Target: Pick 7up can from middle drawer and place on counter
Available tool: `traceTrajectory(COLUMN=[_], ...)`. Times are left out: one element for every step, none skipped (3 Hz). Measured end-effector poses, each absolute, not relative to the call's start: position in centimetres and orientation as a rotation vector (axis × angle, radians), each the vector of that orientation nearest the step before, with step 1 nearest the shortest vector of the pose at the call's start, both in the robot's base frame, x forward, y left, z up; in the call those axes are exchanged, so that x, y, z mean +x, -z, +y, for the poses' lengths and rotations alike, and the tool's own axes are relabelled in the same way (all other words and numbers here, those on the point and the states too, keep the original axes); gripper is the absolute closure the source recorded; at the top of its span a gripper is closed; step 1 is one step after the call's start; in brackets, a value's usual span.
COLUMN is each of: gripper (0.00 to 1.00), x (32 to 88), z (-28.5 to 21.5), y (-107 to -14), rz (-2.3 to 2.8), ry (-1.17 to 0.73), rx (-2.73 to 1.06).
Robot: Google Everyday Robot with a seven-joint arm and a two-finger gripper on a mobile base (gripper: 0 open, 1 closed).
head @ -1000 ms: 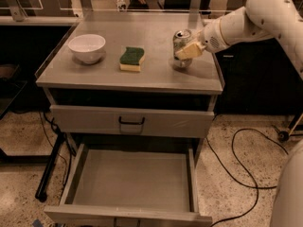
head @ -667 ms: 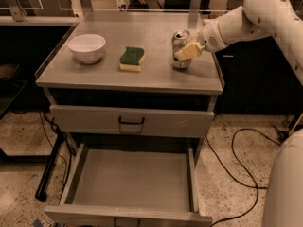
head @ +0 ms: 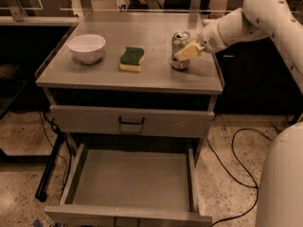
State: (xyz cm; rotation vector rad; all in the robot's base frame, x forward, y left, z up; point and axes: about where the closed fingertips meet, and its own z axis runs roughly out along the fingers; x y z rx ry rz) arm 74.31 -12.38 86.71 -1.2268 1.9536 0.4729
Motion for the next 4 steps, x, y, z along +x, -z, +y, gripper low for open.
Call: traceTrajectory(gripper=[1.00, 1.00, 1.00, 1.00], x=[74.30, 74.25, 74.06, 74.01], z=[-12.37, -12.33, -12.25, -12.38], y=[-86.92, -86.74, -86.37, -86.00], rz=[1.952, 1.945, 1.934, 1.928], ry=[-0.479, -0.516, -0.571, -0.596], rx=[-1.225, -1.218, -1.200, -1.190])
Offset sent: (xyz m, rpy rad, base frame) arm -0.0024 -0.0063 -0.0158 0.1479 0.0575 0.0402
